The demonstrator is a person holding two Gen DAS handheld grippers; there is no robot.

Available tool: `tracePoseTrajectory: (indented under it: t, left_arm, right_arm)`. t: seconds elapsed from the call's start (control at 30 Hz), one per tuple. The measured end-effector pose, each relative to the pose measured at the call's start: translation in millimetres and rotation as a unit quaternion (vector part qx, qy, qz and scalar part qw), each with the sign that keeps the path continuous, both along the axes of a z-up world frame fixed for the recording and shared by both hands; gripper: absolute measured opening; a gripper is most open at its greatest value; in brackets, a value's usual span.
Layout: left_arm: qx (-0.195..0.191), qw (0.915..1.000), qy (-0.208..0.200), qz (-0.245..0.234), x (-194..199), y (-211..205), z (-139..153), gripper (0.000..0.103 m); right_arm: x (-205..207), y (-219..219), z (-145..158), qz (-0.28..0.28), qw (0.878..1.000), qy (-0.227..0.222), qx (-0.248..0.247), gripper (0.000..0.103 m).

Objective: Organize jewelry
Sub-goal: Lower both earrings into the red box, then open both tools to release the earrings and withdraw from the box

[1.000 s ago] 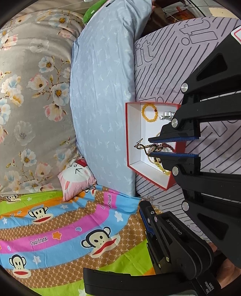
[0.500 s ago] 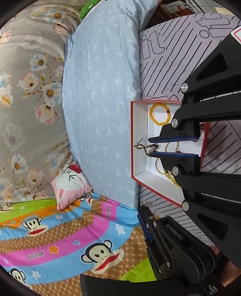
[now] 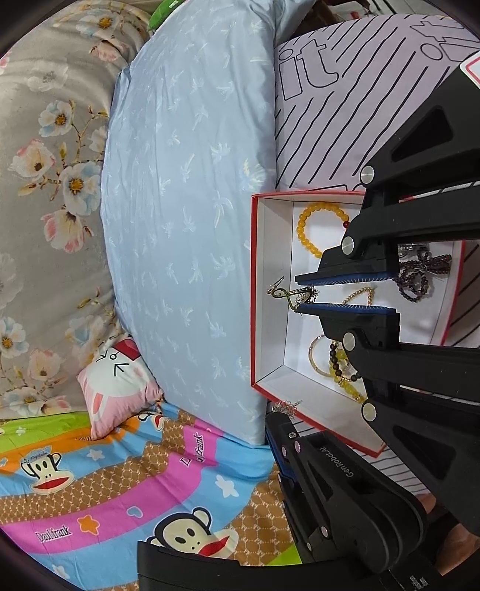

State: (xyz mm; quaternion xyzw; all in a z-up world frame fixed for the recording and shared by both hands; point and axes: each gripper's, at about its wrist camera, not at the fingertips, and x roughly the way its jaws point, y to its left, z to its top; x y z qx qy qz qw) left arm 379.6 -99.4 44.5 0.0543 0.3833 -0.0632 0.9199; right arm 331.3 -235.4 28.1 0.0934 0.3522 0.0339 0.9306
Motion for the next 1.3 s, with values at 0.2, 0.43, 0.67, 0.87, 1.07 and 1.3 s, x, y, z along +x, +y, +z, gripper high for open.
tracePoseTrajectory:
  t: [0.2,0.43,0.67,0.87,1.07,1.3]
  left_arm:
    - [0.004,0.9999,0.012,0.002,12,-3,-14,0.009]
    - [0.009,0.9997,0.021,0.002,22,-8,-26,0.010]
    - [0.013,0.9996,0.024,0.000,28,-11,-34,0.009]
    - [0.015,0.9993,0.033,0.000,33,-12,-42,0.011]
    - [0.017,0.9992,0.034,0.006,31,-10,-48,0.026]
    - [0.013,0.9991,0.039,0.009,28,-7,-50,0.026]
  right_arm:
    - [12,0,-11,0.000,1.000,0.010,0.000,0.009]
    - [21,1,-19,0.000,1.000,0.020,-0.001,0.009]
    - [28,2,-28,-0.004,1.000,0.028,0.001,0.009]
    - [31,2,-31,-0.008,1.000,0.029,-0.001,0.017]
    - [30,2,-34,-0.012,0.999,0.032,0.000,0.025]
    - [27,3,-37,-0.013,0.999,0.036,-0.002,0.026]
